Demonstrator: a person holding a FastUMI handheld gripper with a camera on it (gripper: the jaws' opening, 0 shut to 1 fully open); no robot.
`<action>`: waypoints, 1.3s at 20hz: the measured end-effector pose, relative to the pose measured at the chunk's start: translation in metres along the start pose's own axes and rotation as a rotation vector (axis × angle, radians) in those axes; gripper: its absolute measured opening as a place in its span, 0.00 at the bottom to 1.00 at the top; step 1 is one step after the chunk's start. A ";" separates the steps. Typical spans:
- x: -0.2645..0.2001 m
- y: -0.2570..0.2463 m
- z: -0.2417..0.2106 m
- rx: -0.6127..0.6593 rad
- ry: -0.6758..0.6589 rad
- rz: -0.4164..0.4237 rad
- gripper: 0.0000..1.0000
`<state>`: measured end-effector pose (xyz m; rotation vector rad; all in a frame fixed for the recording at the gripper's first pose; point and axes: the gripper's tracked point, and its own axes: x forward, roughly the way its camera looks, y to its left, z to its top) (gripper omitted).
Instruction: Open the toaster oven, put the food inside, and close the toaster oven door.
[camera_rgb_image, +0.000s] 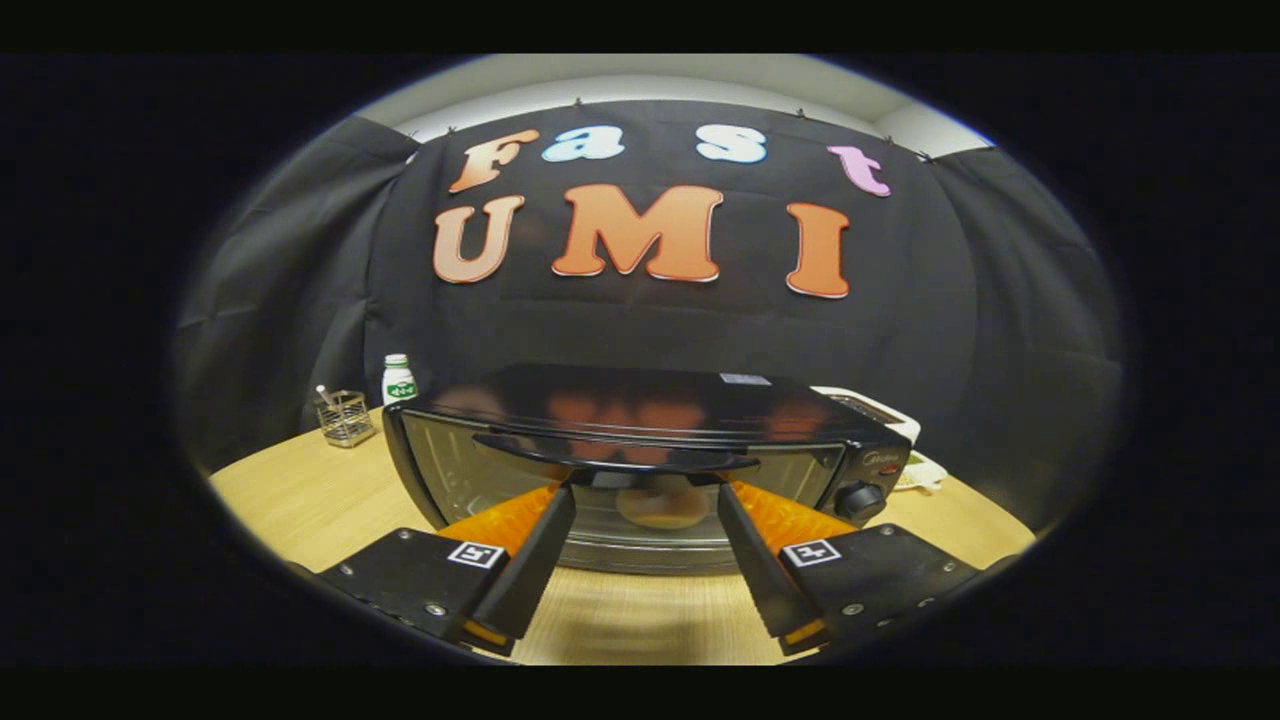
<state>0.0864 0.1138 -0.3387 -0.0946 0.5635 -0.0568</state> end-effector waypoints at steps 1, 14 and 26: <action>-0.009 0.002 0.000 0.002 -0.002 0.018 0.86; -0.141 -0.039 0.147 -0.067 -0.390 0.074 0.87; -0.200 -0.063 0.181 -0.032 -0.501 0.096 0.98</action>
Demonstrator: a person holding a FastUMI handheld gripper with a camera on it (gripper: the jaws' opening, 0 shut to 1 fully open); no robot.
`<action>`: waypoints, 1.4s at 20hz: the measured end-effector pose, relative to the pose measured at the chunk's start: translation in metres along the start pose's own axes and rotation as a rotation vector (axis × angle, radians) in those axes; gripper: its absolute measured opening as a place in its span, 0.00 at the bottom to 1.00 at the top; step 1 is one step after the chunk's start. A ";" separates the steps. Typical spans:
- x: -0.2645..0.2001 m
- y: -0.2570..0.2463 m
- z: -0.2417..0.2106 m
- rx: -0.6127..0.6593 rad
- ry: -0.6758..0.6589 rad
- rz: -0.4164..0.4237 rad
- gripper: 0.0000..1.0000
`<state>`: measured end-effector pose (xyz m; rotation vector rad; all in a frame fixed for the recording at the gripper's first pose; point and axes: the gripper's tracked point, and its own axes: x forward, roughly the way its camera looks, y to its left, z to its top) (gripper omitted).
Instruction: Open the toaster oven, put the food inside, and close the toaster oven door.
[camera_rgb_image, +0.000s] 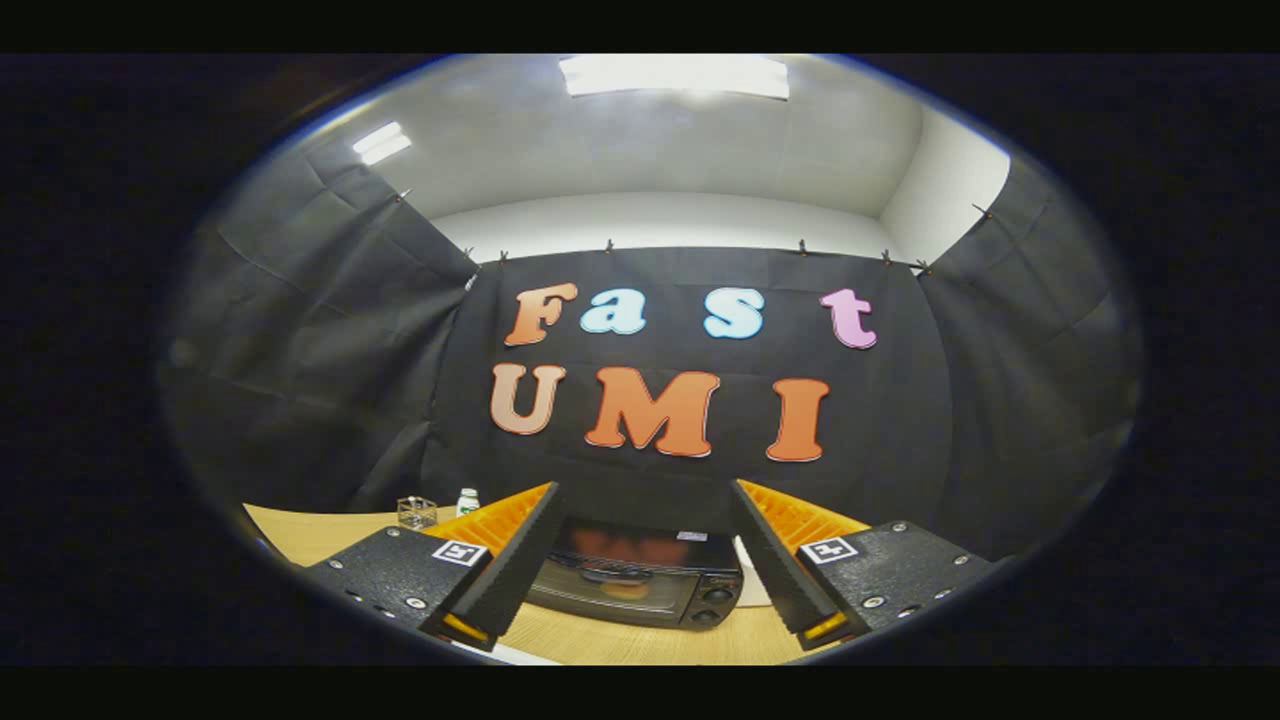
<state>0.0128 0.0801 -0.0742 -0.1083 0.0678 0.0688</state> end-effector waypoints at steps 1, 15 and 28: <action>-0.003 0.000 0.002 -0.001 -0.004 -0.003 0.98; -0.039 0.055 0.030 0.022 0.004 0.033 0.98; -0.090 0.124 0.089 0.010 -0.122 0.218 0.98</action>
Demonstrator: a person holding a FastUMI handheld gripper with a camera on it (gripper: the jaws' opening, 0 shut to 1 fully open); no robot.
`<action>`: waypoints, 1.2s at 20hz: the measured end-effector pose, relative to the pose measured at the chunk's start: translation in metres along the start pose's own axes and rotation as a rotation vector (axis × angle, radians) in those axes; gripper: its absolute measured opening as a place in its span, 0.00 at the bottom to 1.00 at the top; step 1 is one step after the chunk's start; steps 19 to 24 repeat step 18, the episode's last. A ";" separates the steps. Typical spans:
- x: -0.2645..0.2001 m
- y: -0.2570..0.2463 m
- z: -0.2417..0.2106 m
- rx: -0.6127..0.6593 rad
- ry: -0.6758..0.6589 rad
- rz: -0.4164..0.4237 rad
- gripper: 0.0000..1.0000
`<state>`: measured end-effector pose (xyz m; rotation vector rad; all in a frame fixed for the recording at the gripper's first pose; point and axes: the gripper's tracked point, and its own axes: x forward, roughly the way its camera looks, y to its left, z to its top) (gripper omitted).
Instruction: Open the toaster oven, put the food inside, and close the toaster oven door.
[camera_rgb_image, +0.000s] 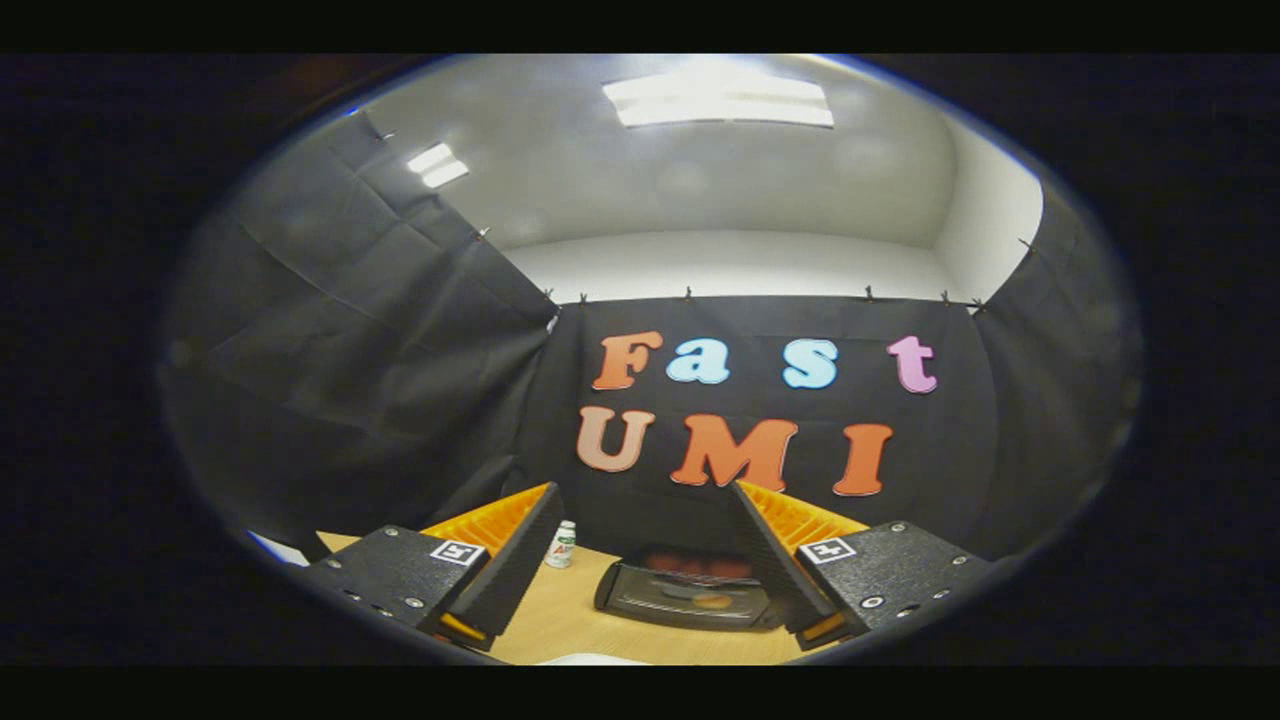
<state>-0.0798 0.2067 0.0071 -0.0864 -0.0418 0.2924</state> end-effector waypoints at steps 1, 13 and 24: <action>0.000 0.003 0.001 0.016 -0.007 0.010 0.98; 0.019 -0.007 -0.014 0.031 -0.027 0.045 0.98; 0.027 -0.045 -0.036 0.025 0.007 -0.019 0.98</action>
